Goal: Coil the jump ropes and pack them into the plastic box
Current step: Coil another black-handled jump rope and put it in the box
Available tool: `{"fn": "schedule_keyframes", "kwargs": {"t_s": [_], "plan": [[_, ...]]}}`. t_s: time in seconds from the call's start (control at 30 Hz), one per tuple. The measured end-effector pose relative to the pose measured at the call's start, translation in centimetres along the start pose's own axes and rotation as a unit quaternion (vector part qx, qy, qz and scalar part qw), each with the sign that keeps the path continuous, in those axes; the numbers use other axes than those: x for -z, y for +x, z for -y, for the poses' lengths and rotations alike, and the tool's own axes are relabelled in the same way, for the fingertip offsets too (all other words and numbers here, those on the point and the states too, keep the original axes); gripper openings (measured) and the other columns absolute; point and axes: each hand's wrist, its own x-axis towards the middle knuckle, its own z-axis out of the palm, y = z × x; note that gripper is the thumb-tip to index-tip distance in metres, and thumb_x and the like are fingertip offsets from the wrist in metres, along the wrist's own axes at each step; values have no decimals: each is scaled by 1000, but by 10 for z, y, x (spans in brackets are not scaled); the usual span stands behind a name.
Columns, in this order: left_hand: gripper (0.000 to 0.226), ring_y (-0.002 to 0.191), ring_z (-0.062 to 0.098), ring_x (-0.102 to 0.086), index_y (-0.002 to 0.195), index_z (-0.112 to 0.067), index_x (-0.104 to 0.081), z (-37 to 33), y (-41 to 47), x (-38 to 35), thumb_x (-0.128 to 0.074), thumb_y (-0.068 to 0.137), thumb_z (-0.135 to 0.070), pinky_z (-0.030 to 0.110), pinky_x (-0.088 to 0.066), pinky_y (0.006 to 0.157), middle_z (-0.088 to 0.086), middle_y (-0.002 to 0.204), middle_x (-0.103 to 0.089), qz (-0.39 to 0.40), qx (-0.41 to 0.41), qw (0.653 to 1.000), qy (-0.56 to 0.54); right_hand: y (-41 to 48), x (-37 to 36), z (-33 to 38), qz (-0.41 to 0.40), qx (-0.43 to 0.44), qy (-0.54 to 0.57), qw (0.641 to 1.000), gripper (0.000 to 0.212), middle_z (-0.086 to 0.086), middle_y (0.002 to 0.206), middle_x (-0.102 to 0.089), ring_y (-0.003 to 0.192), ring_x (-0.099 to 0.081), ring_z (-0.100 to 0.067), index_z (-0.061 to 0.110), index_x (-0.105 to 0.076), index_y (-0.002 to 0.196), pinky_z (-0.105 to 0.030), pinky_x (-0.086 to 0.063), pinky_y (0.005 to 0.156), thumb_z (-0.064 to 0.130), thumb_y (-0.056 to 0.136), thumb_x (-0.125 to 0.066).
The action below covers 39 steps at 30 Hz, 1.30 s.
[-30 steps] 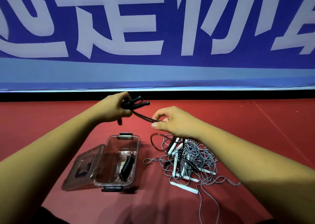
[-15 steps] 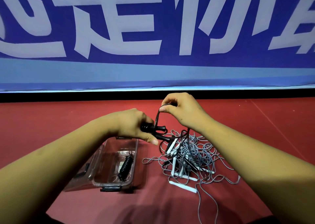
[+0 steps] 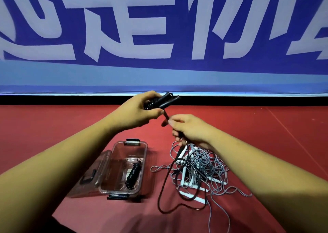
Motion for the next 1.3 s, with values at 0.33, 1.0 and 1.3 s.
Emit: {"fn": "schedule_keyframes", "kwargs": {"t_s": [0.33, 1.0, 1.3], "plan": [[28, 75, 30, -59, 97, -20, -45, 44, 8, 24, -68, 83, -21, 39, -47, 65, 4, 84, -63, -107, 60, 949, 291, -13, -25, 18, 24, 7, -67, 997, 18, -1, 63, -36, 45, -34, -8, 7, -63, 104, -21, -38, 38, 20, 100, -52], [40, 78, 23, -61, 85, -22, -63, 74, 1, 2, -76, 72, -58, 28, -46, 65, 0, 82, -70, 193, 83, 865, 455, -4, 12, 19, -170, 192, -303, 918, 11, 1, 87, -73, 86, -63, -17, 15, -74, 92, -31, -49, 80, 16, 90, -63], [9, 50, 6, -43, 71, -27, -62, 21, -12, -2, -70, 74, -29, 19, -37, 50, -13, 55, -51, 266, 3, 954, 137, 12, 52, -8, -202, 153, -322, 912, 11, 5, 76, -69, 76, -62, -17, 22, -72, 89, -33, -50, 73, 22, 92, -62]]}}
